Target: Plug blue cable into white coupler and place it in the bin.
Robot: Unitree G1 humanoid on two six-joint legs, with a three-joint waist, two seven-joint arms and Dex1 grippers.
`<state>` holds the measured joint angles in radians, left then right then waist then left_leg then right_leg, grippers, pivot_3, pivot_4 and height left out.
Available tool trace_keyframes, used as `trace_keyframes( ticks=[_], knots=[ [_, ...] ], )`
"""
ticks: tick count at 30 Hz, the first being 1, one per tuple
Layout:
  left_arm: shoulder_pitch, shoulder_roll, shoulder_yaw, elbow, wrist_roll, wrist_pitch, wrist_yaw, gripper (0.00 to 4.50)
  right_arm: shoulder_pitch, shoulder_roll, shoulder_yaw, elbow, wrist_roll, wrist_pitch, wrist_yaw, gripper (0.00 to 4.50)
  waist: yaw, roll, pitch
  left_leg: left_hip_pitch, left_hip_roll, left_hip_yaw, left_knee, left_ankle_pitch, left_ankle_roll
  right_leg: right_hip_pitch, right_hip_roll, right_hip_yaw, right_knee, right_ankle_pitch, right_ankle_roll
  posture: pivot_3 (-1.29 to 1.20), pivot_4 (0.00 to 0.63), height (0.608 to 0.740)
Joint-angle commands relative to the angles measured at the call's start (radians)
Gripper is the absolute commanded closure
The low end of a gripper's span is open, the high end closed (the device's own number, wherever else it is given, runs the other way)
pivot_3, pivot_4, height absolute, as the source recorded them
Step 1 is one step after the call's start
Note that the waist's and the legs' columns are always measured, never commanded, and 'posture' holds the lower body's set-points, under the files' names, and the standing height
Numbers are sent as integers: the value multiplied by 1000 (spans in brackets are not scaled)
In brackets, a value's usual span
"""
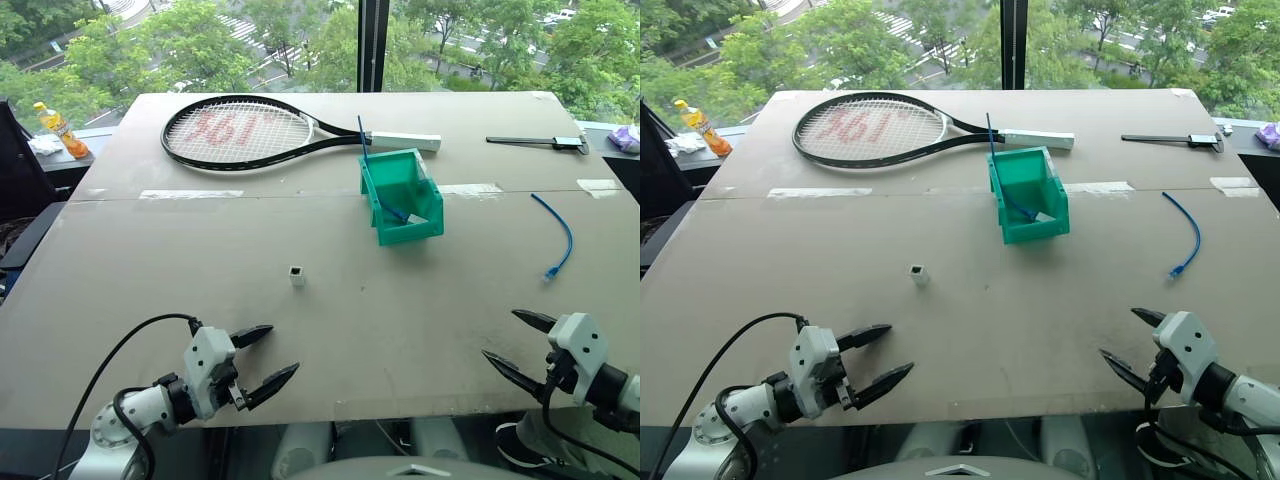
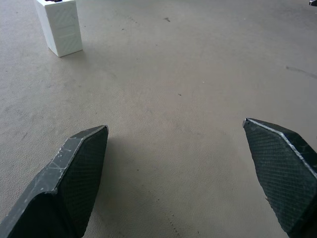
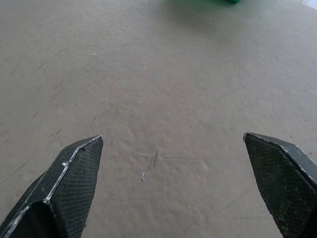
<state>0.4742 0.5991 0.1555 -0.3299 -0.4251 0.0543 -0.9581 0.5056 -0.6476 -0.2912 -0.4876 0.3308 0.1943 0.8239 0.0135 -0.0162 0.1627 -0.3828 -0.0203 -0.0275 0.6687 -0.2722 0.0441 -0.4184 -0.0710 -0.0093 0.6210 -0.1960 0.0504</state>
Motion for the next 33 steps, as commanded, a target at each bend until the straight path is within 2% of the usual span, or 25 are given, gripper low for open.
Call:
trace_keyframes(
  ticks=[1, 4, 10, 13, 16, 17, 18, 19, 23, 30, 33],
  knots=[
    [-10, -14, -11, 40, -8, -65, -47, 28, -16, -17, -41, -1, 21, -15, 12, 0, 0, 0, 0, 0, 0, 0, 0, 0, 0, 0, 0, 0, 0, 0, 0, 0, 150, 740],
    [-47, -6, -27, 19, -53, -62, -103, 28, -70, -69, -74, -11, 54, 23, 34, 0, 0, 1, 0, 0, 0, 1, 0, 0, 0, 0, 0, 1, 0, 0, 0, 0, 150, 740],
    [-130, 67, -79, -117, -89, 22, -148, 28, -233, -344, -100, 157, 9, 23, 209, 0, 0, 1, 1, 0, 0, 1, 1, 0, 0, 0, 1, 0, 0, 0, 0, 0, 150, 740],
    [-171, 89, -100, -134, -78, 25, -162, 28, -362, -472, -15, 331, -94, -99, 289, 0, -1, 2, 2, 0, -1, 1, 0, 0, 0, 1, 4, 0, 0, 0, 0, 0, 150, 740],
    [-205, 102, -117, -178, -99, 55, -160, 28, -588, -575, 164, 584, -238, -275, 405, 0, -4, 3, 4, 1, -1, 4, 0, 0, 1, 1, 5, 1, 0, 0, 0, 0, 150, 740],
    [-211, 105, -120, -185, -102, 60, -161, 28, -647, -586, 210, 648, -270, -328, 434, 0, -6, 4, 5, 1, -1, 4, 0, 0, 1, 1, 6, 2, 0, 0, 0, 0, 150, 740],
    [-215, 108, -121, -192, -107, 67, -159, 0, -718, -583, 258, 714, -300, -364, 463, 400, -5, 4, 5, 2, -1, 4, 0, 0, 1, 1, 5, 2, 0, 0, 0, 0, 150, 740],
    [-220, 113, -124, -200, -107, 70, -161, 0, -810, -566, 315, 800, -354, -429, 477, 555, -6, 3, 5, 2, -1, 4, 0, 0, 1, 1, 5, 2, 0, 0, 0, 0, 150, 740],
    [-245, 120, -125, -233, -124, 107, -141, 0, -1075, -502, 473, 1064, -498, -601, 518, 555, -11, 5, 7, 2, 0, 5, 0, 0, 1, 1, 6, 3, 0, 2, -2, 0, 150, 740],
    [-259, 112, -127, -250, -125, 138, -109, 0, -1278, -432, 613, 1326, -649, -784, 507, 555, -12, 6, 9, 1, -1, 6, 0, 0, 1, 0, 5, 4, 0, 3, -5, 0, 150, 740],
    [-259, 108, -127, -253, -122, 142, -94, 0, -1334, -401, 654, 1409, -694, -827, 498, 1230, -17, 6, 9, 2, -2, 6, 0, 0, 1, 1, 5, 4, 0, 3, -5, 0, 150, 740]
  ],
)
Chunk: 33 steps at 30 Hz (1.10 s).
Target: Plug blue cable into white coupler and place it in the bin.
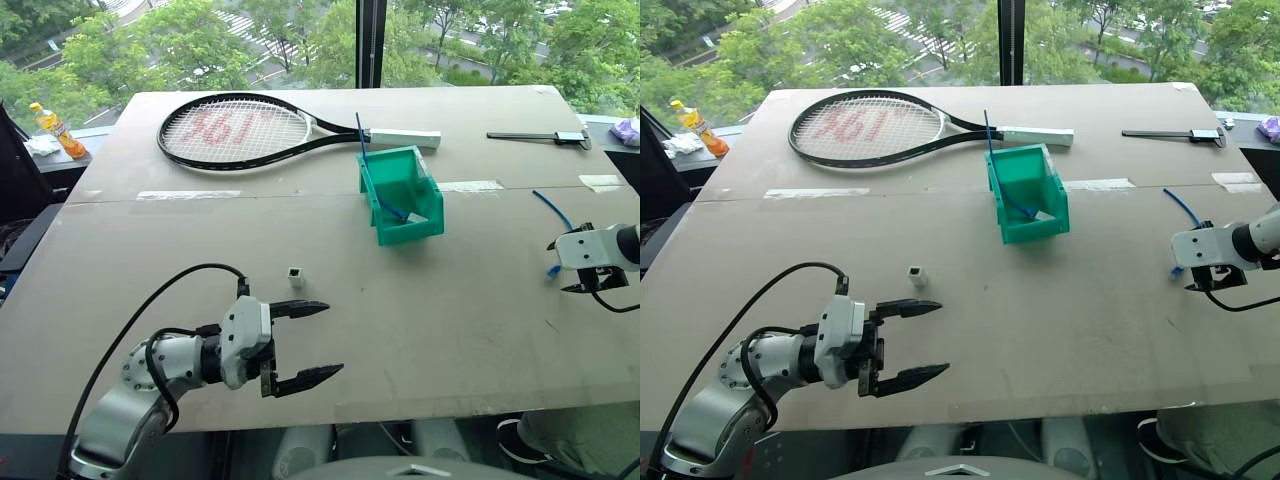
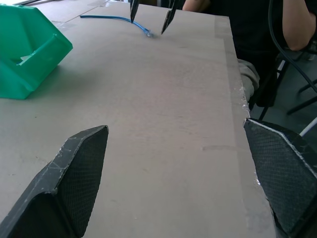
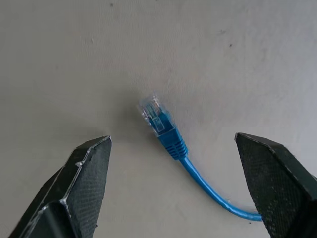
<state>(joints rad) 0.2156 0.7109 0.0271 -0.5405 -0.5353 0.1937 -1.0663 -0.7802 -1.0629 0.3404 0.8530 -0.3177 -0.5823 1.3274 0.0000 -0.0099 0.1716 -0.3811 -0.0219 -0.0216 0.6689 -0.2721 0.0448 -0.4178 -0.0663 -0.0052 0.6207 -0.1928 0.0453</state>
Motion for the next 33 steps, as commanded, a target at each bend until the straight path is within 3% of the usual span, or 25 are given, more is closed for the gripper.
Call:
trace_keyframes(
  ticks=[1, 2, 4, 6, 7, 13, 17, 21, 26, 29, 32, 33],
  knots=[
    [4, -3, 2, -46, -12, 3, 16, 0, -63, 24, 30, 90, -53, -61, -7, 1774, -7, -1, 0, 0, 0, 0, 0, 0, 0, 0, 0, 0, 0, 0, 0, 0, 150, 740],
    [7, -3, 3, -49, -12, 4, 19, 0, -78, 34, 38, 112, -61, -71, -8, 2464, -8, -1, 0, 1, 0, 0, 0, 0, 0, 1, 0, 0, 0, 0, 0, 0, 150, 740],
    [12, -3, 5, -52, -12, 4, 23, 0, -98, 45, 47, 140, -71, -84, -6, 3146, -13, -2, 0, 1, 0, 0, 0, 0, 0, 1, 0, 0, 0, 0, 0, 0, 150, 740],
    [17, -4, 6, -51, -12, 3, 28, 0, -122, 66, 54, 164, -77, -88, 6, 4220, -19, -3, 0, 2, 0, 0, 1, 0, 0, 2, 0, 1, 0, 1, -1, 0, 150, 740],
    [21, -5, 6, -52, -10, 1, 29, 0, -131, 79, 52, 173, -73, -80, 14, 4490, -21, -3, 0, 3, 0, 1, 1, 0, 0, 2, 0, 2, 0, 1, -1, 0, 150, 740],
    [37, -10, 12, -48, -5, -6, 38, 0, -131, 135, -7, 98, 50, 54, 159, 4490, -26, -3, 0, 4, 2, 1, 0, 0, 0, 3, 1, 2, 1, 1, -2, 0, 150, 740],
    [43, -11, 26, -29, 3, -9, 52, 0, -41, 199, -12, -389, 170, 512, 279, 4490, -25, -2, 1, 2, 2, -1, 0, 0, 0, 1, -3, 1, 2, 2, -2, 0, 150, 740],
    [39, -12, 22, -27, 15, -2, 74, 0, -21, 303, 43, -637, 143, 747, 228, 4490, -17, -2, 1, 1, 2, -4, 0, 0, 0, -1, -4, 1, 3, 2, -2, 0, 150, 740],
    [-11, -13, 12, -20, 53, 13, 126, 0, -20, 375, 148, -690, 66, 813, 189, 4490, 16, -2, 1, -2, -2, -7, 1, 0, 0, -1, -3, -6, 3, 1, -2, 0, 150, 740],
    [-47, -10, -5, -19, 58, 49, 147, 0, -10, 415, 172, -679, 59, 830, 162, 3494, 14, -3, 0, -3, -4, -7, 1, 0, 0, -1, -4, -6, 1, 1, -2, 0, 150, 740],
    [-86, 2, -41, -16, 93, 106, 175, 0, 9, 419, 155, -688, 77, 838, 149, 1991, 11, -4, 0, -2, -3, -7, 1, 0, -1, 0, -3, -5, 1, 1, -2, 0, 150, 740],
    [-96, 4, -51, -17, 101, 123, 183, 0, 13, 420, 143, -695, 87, 849, 143, 1705, 12, -4, 0, -1, -3, -7, 0, 0, -1, 0, -2, -6, 1, 1, -2, 0, 150, 740]
  ],
)
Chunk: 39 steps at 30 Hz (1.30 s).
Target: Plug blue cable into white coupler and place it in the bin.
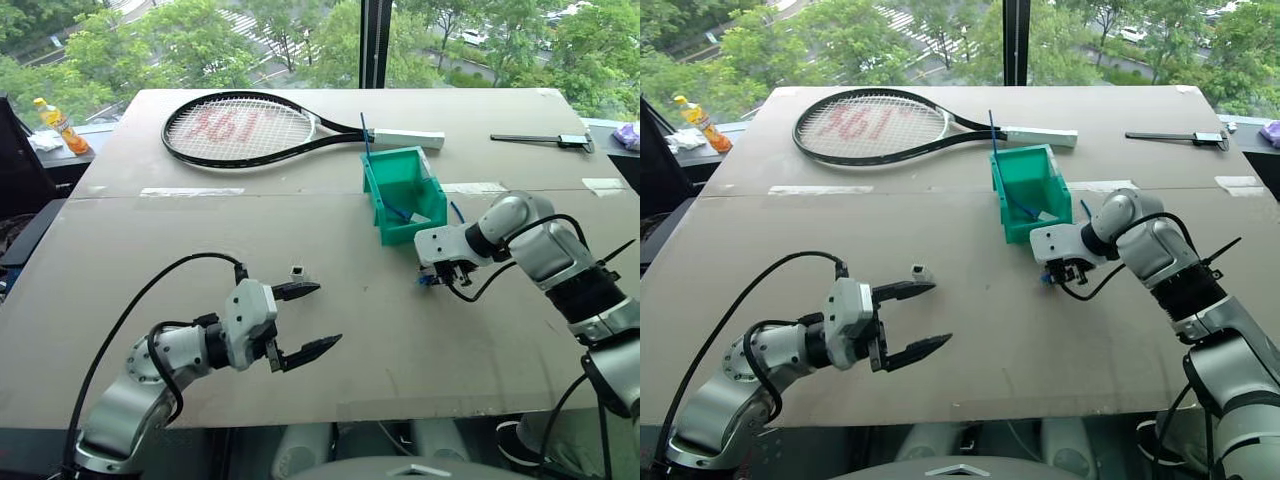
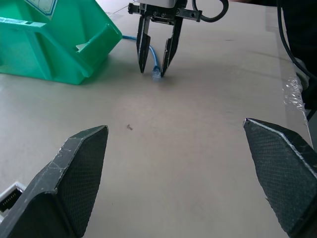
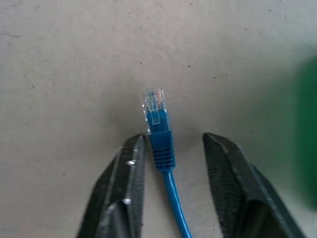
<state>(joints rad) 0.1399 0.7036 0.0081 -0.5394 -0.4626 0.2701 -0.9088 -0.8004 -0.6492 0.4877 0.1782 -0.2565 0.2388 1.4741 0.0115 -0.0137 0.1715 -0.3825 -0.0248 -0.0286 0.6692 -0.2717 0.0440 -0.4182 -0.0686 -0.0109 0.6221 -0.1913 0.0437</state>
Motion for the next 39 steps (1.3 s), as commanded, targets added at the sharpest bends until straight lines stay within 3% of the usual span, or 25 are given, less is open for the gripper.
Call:
trace_keyframes(
  ticks=[1, 3, 4, 9, 14, 19, 29, 35, 39],
  knots=[
    [-31, 11, -44, -17, 39, 56, 32, 0, 36, 2, -22, -35, 39, 43, -7, 1171, 0, 0, 0, 0, 0, 0, 0, 0, 0, 0, 0, 0, 0, 0, 0, 0, 150, 740],
    [-54, 15, -66, -16, 49, 98, 41, 0, 43, 1, -72, -67, 75, 71, -29, 181, 0, 0, 0, 0, 1, -1, -1, 0, -1, 0, 1, -1, 0, 0, 0, 0, 150, 740],
    [-82, 8, -87, -1, 58, 109, 41, 0, 58, -11, -125, -113, 132, 113, -20, 17, 1, 0, 1, 0, 1, -1, -1, 0, -1, 0, 1, -1, 0, 0, 0, 0, 150, 740],
    [-234, -25, -200, 105, 124, 157, 37, 0, 292, -81, -436, -379, 392, 207, -67, 17, 15, 1, 2, -3, -1, -4, 1, 0, 0, 0, 0, -3, 0, 1, 2, 0, 150, 740],
    [-351, -69, -278, 215, 158, 141, -13, 0, 621, -122, -680, -502, 465, 135, -180, 17, 6, 0, 2, -3, -1, -4, 1, 0, 0, 1, 0, -3, 0, 2, 5, 0, 150, 740],
    [-473, -151, -339, 321, 175, 163, -33, 0, 895, -96, -877, -591, 511, 75, -279, 17, -1, 0, 2, -1, -1, -2, 1, 0, 0, 1, 0, -1, 1, 2, 5, 0, 150, 740],
    [-764, -365, -451, 532, 292, 275, 40, 0, 1117, -40, -976, -725, 534, 45, -460, 17, 3, 0, 2, 0, 0, 0, 3, 0, 0, 3, 3, 1, 2, -1, 9, 0, 150, 740],
    [-840, -428, -492, 652, 359, 287, 46, 0, 1196, -42, -1003, -774, 555, 36, -501, 17, 3, 0, 2, 0, 0, -1, 2, 0, 0, 2, 3, 2, 2, -1, 10, 0, 150, 740],
    [-820, -421, -531, 651, 379, 262, 2, 1695, 1218, -41, -1004, -800, 564, 41, -529, 0, 3, 0, 2, 0, 0, -1, 2, 0, 0, 2, 3, 2, 2, -1, 11, 0, 150, 740]
  ],
)
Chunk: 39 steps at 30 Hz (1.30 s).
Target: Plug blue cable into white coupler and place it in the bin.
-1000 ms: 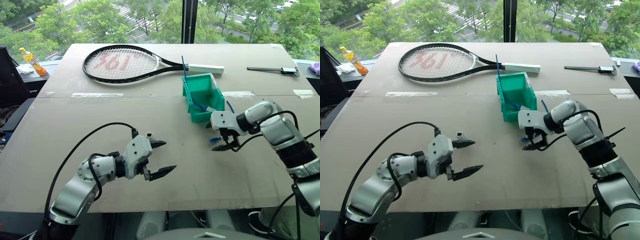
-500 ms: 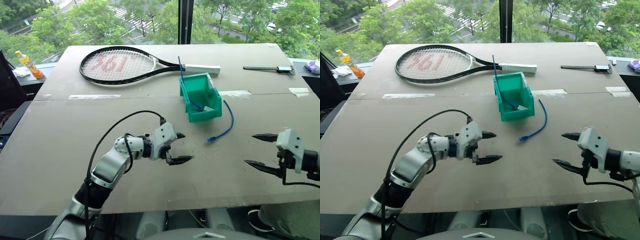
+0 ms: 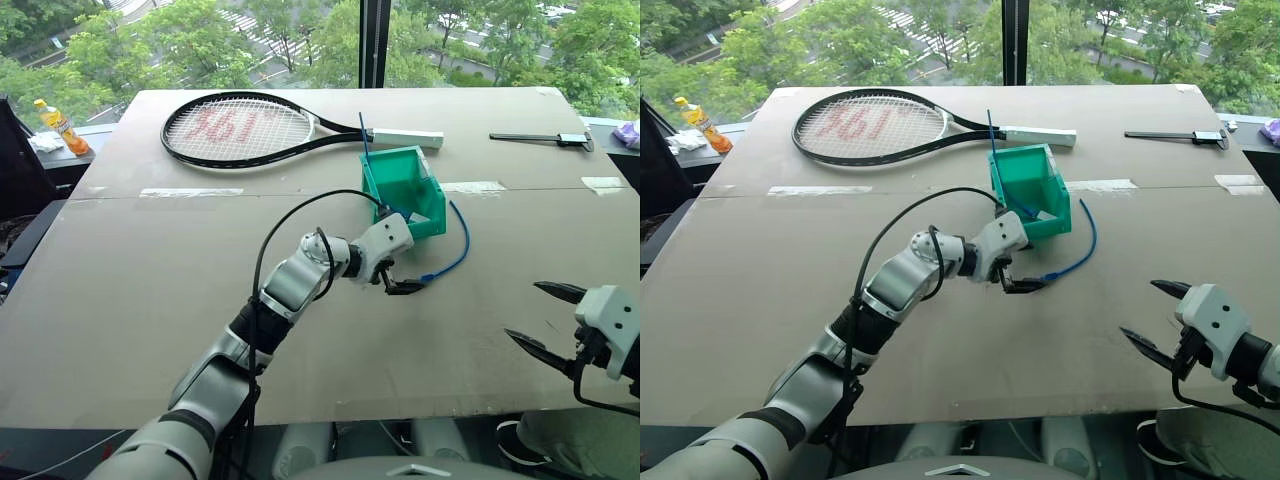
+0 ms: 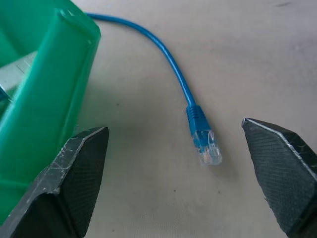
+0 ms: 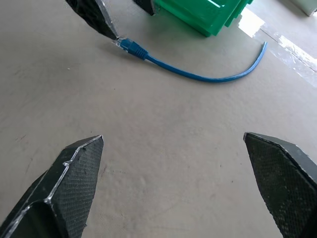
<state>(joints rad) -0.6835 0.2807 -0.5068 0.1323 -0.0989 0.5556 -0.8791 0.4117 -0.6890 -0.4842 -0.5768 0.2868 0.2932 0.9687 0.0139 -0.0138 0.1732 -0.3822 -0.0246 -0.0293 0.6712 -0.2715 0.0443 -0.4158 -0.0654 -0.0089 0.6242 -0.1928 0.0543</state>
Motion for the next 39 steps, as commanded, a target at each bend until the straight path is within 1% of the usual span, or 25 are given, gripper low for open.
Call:
trace_keyframes(
  ticks=[1, 3, 4, 6, 10, 13, 15, 17, 18, 20, 23, 26, 27, 31, 33, 39],
  knots=[
    [6, 5, -21, -18, 20, -26, -31, 2122, 7, -2, -32, -48, 22, -12, -29, 0, 0, 0, 0, 0, 0, 0, 0, 0, 0, 0, 0, 0, 0, 0, 0, 0, 150, 740],
    [2, 9, -27, 4, 31, -42, -43, 3117, 7, -4, -29, -50, 26, -11, -40, 0, 1, 0, 0, 0, 0, 0, 0, 0, 0, 0, 0, 0, 0, 0, 0, 0, 150, 740],
    [1, 10, -29, 14, 35, -51, -51, 3479, 6, -6, -28, -51, 27, -10, -44, 0, 1, 0, 0, 0, 0, 0, 0, 0, 0, 0, 0, 0, 0, 0, 0, 0, 150, 740],
    [4, 8, -25, 24, 37, -62, -63, 4474, 7, -9, -27, -52, 32, -9, -50, 0, 1, 0, 0, 0, 0, 0, 0, 0, 0, 0, 0, 0, 0, 0, 0, 0, 150, 740],
    [24, 9, -4, 31, 26, -117, -88, 4474, 0, -8, -26, -55, 60, 28, -70, 0, 1, 0, 0, 0, 0, 0, 0, 0, 0, 0, -1, 0, 0, 0, 0, 0, 150, 740],
    [39, 10, 35, 17, -3, -216, -118, 4474, -8, 6, -9, -76, 107, 106, -110, 0, 1, 0, 0, 0, 0, 0, 0, 0, 0, 0, -1, 0, 0, 0, -1, 0, 150, 740],
    [46, 1, 80, 2, -43, -292, -140, 4474, -13, 31, -11, -116, 228, 236, -156, 0, 1, 0, 0, 0, 0, 0, 0, 0, 0, 0, -1, 0, 0, 0, -2, 0, 150, 740],
    [46, -10, 120, -3, -77, -364, -162, 4474, -26, 65, -7, -160, 359, 343, -214, 0, 3, 0, 0, -1, 1, -1, 0, 0, 0, 0, -3, -1, 0, 0, -7, 0, 150, 740],
    [44, -20, 141, -3, -95, -384, -166, 4474, -43, 92, -4, -178, 459, 406, -273, 0, 3, 0, 0, -1, 1, -2, 0, 0, 0, 0, -3, -2, 0, 0, -8, 0, 150, 740],
    [44, -37, 169, -7, -117, -428, -174, 4474, -79, 134, 7, -206, 580, 480, -371, 0, 2, 0, 0, -1, 0, -2, 0, 0, 0, 0, -5, -2, 0, 0, -8, 0, 150, 740],
    [50, -55, 193, -15, -125, -501, -174, 4474, -149, 200, 45, -229, 713, 528, -525, 0, 2, 0, 0, -1, 0, -2, 0, 0, 0, 0, -4, -2, 0, 0, -8, 0, 150, 740],
    [52, -67, 213, -9, -117, -568, -158, 4474, -218, 262, 78, -232, 846, 526, -669, 0, 1, 0, 0, -1, -1, -1, 1, 0, 0, 0, -4, -2, 0, 1, -7, 0, 150, 740],
    [53, -70, 216, -7, -111, -590, -153, 4474, -237, 276, 94, -230, 876, 524, -709, 0, 1, 0, 0, -2, -1, -2, 1, 0, 0, 0, -3, -2, 0, 2, -4, 0, 150, 740],
    [51, -63, 212, 23, -64, -711, -131, 4474, -321, 329, 171, -203, 941, 505, -832, 0, 1, 0, 0, -2, -1, -2, 0, 0, 0, 0, -3, -2, 0, 2, -4, 0, 150, 740],
    [52, -62, 210, 32, -63, -724, -128, 4500, -347, 341, 199, -187, 943, 495, -858, 520, 0, 0, 0, -2, -1, -2, 0, 0, 0, 0, -2, -2, 0, 2, -4, 0, 150, 740],
    [45, -54, 208, 52, -45, -768, -128, 4500, -400, 363, 239, -151, 944, 449, -899, 520, -2, 0, 0, -2, -1, -2, 1, 0, 1, 0, -1, -2, 0, 2, -4, 0, 150, 740]
  ],
)
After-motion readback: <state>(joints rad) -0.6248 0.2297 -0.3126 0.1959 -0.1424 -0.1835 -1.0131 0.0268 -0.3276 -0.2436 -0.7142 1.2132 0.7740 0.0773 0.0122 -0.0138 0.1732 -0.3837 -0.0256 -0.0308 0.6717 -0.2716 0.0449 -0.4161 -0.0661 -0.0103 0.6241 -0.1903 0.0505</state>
